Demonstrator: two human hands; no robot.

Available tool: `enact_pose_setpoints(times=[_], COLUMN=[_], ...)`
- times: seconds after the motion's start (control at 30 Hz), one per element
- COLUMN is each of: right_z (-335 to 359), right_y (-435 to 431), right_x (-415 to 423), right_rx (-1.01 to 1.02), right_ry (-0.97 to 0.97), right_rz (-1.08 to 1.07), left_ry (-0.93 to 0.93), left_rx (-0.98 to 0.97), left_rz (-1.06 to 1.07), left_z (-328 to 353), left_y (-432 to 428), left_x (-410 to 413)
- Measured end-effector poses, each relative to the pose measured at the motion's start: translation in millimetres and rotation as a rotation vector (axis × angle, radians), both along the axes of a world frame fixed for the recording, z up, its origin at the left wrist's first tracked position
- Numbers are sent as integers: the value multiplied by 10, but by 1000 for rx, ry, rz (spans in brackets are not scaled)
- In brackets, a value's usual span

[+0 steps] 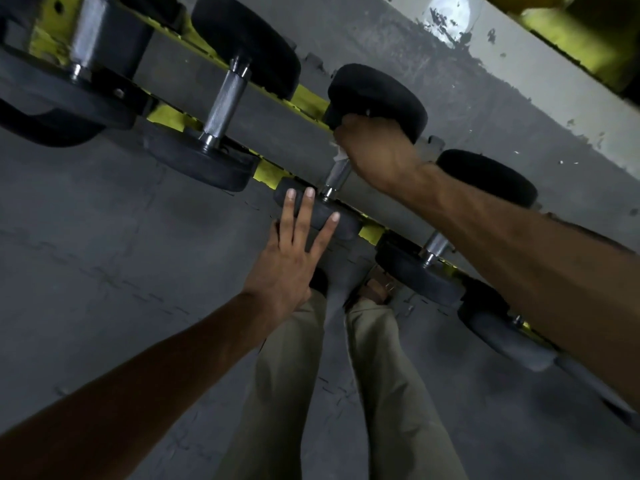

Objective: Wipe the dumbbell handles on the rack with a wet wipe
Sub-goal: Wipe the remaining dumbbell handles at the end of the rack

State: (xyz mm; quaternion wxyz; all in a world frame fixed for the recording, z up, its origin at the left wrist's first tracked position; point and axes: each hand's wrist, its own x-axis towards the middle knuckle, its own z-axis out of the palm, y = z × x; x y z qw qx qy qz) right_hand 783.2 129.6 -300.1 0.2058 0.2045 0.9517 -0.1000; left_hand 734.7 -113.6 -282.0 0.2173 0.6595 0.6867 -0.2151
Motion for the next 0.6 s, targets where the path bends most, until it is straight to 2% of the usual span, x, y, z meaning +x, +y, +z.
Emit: enact_pose_setpoints(times=[0.13, 0.2, 0.33, 0.37, 0.43, 0.5, 0.53, 0.6], right_z=[-138, -225, -313, -327, -357, -420, -481, -548], right_y=[-513, -468, -339, -430, -653, -702, -653, -516], right_x=[246, 270, 268, 259, 188, 101, 77, 27], right_rx=[-196, -170, -74, -112, -282, -466, -601, -1058], right_ry=[134, 216, 419, 497, 691, 788, 777, 662], right_rz=[61, -11, -594, -745, -1104, -1538, -1736, -1967], left_ry=[1, -6, -9, -7, -1, 2, 1, -7], left_rx=[3, 1, -3, 1, 11, 14, 16, 19], left_rz=[4, 7, 3, 0, 3, 9, 7, 5], left_z=[-5, -2, 0, -3, -12, -18, -26, -36], left_y=[-7, -5, -2, -3, 0, 0, -1, -4], left_x=[1, -6, -16, -13, -7, -6, -6, -13])
